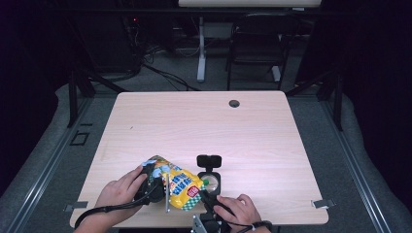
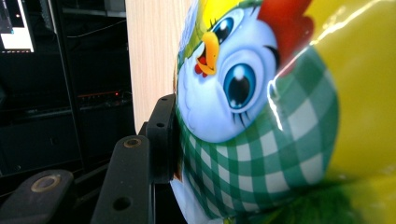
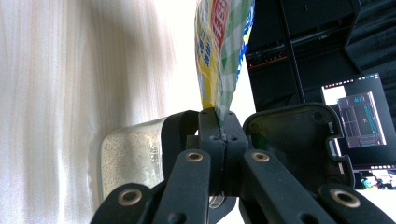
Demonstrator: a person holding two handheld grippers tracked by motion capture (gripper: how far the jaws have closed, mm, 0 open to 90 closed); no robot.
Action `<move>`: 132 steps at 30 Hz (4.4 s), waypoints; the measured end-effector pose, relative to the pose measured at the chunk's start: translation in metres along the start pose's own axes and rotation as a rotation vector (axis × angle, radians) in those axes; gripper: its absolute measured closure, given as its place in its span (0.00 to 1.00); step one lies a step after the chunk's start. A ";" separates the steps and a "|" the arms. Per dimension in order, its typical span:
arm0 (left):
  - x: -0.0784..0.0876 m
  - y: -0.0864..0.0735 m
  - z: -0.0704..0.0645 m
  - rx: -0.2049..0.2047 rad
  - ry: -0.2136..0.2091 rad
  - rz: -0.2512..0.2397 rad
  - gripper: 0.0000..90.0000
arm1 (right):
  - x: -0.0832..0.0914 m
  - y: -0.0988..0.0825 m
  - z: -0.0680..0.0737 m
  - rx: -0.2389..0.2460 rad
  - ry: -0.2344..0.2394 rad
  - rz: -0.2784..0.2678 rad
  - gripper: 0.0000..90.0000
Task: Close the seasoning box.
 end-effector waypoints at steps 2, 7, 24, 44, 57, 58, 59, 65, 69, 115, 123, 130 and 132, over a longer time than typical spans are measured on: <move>0.000 0.000 0.000 0.001 0.000 0.001 0.64 | 0.000 0.000 0.000 -0.002 -0.002 -0.001 1.00; 0.002 0.001 0.004 -0.020 0.002 0.004 0.64 | 0.000 0.000 0.000 -0.012 -0.001 -0.010 1.00; 0.006 0.004 0.011 -0.059 -0.009 0.021 0.64 | 0.001 -0.002 -0.003 -0.026 -0.010 -0.017 1.00; 0.007 0.010 0.018 -0.092 -0.016 0.028 0.64 | 0.001 -0.006 -0.006 -0.057 -0.001 -0.016 1.00; 0.009 0.012 0.021 -0.119 -0.011 0.044 0.64 | 0.001 -0.007 -0.005 -0.068 -0.004 -0.014 1.00; 0.009 0.012 0.021 -0.115 -0.012 0.043 0.64 | 0.001 -0.008 -0.006 -0.064 -0.007 -0.008 1.00; 0.009 0.012 0.021 -0.117 -0.013 0.044 0.64 | 0.002 -0.008 -0.005 -0.063 -0.013 -0.006 1.00; 0.010 0.013 0.024 -0.150 -0.013 0.052 0.64 | 0.001 -0.007 -0.004 -0.073 -0.014 -0.016 1.00; 0.011 0.014 0.025 -0.150 -0.017 0.056 0.64 | 0.001 -0.008 -0.004 -0.078 -0.011 -0.015 1.00; 0.015 0.022 0.035 -0.229 -0.015 0.064 0.64 | 0.003 -0.010 -0.005 -0.097 -0.016 -0.017 1.00; 0.016 0.026 0.039 -0.251 -0.012 0.068 0.64 | 0.004 -0.012 -0.005 -0.102 -0.021 -0.012 1.00; 0.018 0.029 0.040 -0.265 -0.012 0.074 0.64 | 0.005 -0.014 -0.005 -0.106 -0.023 -0.008 1.00; 0.018 0.029 0.041 -0.268 -0.010 0.074 0.64 | 0.005 -0.014 -0.005 -0.106 -0.023 -0.009 1.00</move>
Point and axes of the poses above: each handheld gripper's, and its own axes: x roughly backward along the jaws, y roughly out of its top, z roughly to its left, the point moved 10 cm from there along -x, roughly forward along the jaws, and after that the axes turned 1 degree about -z, right-handed, at the moved point
